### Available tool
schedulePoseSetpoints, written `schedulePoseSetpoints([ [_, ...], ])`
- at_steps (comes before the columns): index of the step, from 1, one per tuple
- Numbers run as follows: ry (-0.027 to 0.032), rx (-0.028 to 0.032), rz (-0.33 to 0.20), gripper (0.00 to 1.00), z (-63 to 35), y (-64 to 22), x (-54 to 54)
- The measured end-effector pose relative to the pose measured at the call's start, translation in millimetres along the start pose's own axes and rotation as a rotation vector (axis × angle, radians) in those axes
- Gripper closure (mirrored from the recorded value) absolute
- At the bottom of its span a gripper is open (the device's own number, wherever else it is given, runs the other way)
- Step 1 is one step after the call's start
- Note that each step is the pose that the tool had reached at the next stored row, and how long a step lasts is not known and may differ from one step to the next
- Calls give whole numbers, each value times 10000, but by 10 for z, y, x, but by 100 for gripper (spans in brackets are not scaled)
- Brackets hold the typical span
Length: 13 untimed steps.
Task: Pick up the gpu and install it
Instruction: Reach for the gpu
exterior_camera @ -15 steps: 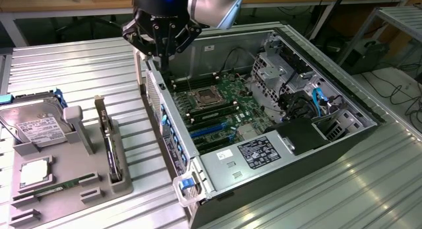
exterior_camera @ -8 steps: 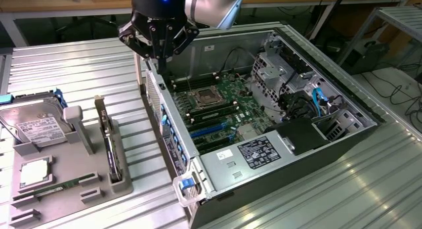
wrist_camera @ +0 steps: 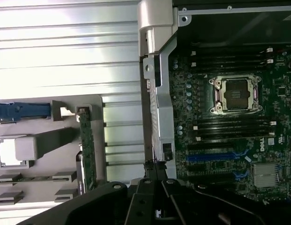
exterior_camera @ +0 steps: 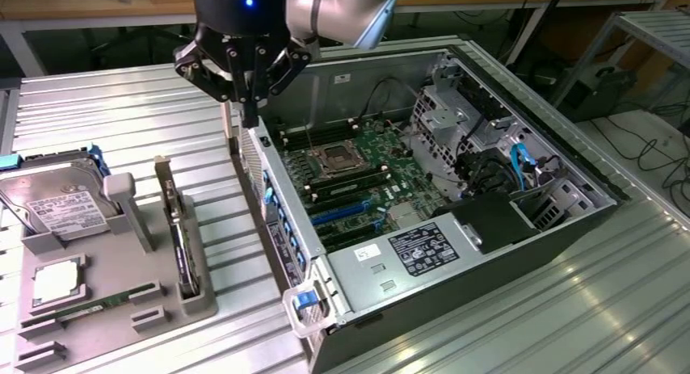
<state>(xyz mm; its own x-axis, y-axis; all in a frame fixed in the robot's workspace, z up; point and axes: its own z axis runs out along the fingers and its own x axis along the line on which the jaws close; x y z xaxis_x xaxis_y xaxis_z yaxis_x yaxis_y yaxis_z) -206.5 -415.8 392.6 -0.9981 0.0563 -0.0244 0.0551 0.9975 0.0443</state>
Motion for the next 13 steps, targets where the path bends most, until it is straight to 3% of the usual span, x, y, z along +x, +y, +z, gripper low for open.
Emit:
schedulePoseSetpoints([
  [13,7,-4,-156,89,-5,-121,282],
])
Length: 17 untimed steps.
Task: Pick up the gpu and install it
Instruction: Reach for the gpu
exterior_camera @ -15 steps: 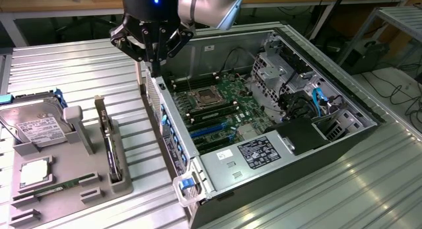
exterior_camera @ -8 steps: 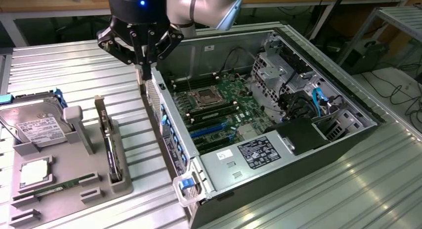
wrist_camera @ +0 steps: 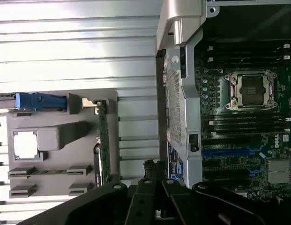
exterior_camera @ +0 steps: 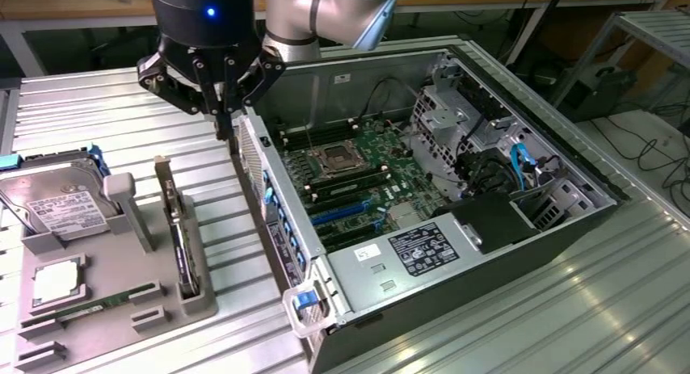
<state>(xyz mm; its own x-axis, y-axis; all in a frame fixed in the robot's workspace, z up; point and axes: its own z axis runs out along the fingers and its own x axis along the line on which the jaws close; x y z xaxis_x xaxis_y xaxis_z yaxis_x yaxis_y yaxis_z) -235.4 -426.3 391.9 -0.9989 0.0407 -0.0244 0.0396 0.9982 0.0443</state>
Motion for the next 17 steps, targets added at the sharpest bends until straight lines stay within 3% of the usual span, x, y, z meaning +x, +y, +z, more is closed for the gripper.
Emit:
schedulePoseSetpoints([
  [9,5,-3,-126,89,-2,-86,157],
  [17,11,-7,-259,89,-2,-96,359],
])
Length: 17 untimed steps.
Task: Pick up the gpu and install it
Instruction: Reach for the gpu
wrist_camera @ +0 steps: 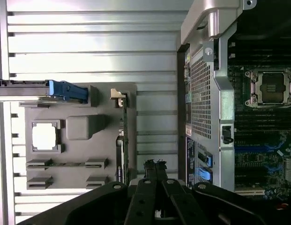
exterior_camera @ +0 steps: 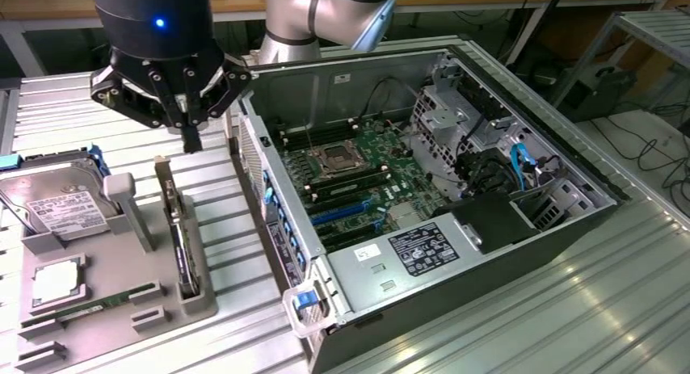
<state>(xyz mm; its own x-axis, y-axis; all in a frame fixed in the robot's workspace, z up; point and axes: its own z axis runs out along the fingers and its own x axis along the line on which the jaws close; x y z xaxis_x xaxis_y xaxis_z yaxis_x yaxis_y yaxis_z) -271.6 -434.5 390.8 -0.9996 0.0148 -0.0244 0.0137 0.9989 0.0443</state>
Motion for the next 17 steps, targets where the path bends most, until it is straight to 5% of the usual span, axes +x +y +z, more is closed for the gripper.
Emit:
schedulePoseSetpoints([
  [17,5,-3,-113,89,24,80,236],
])
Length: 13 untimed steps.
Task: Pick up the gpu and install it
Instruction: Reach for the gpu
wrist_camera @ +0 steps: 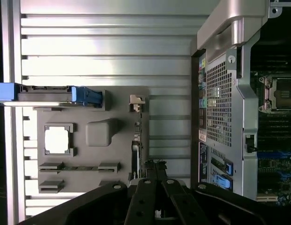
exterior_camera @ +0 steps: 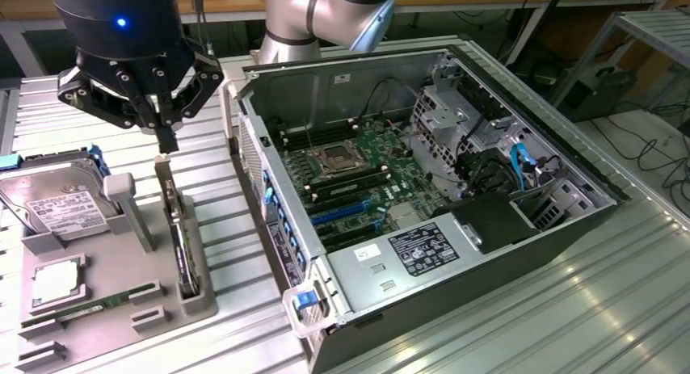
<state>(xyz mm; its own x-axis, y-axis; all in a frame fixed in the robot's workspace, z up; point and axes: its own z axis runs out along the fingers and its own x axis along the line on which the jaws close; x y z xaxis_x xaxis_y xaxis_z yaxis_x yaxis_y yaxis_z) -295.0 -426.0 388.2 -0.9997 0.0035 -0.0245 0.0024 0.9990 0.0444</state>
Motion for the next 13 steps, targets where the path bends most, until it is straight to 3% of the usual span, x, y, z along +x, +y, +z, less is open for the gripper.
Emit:
schedulePoseSetpoints([
  [10,8,-4,-169,89,-3,-4,227],
  [13,8,-5,-182,89,-3,-4,234],
])
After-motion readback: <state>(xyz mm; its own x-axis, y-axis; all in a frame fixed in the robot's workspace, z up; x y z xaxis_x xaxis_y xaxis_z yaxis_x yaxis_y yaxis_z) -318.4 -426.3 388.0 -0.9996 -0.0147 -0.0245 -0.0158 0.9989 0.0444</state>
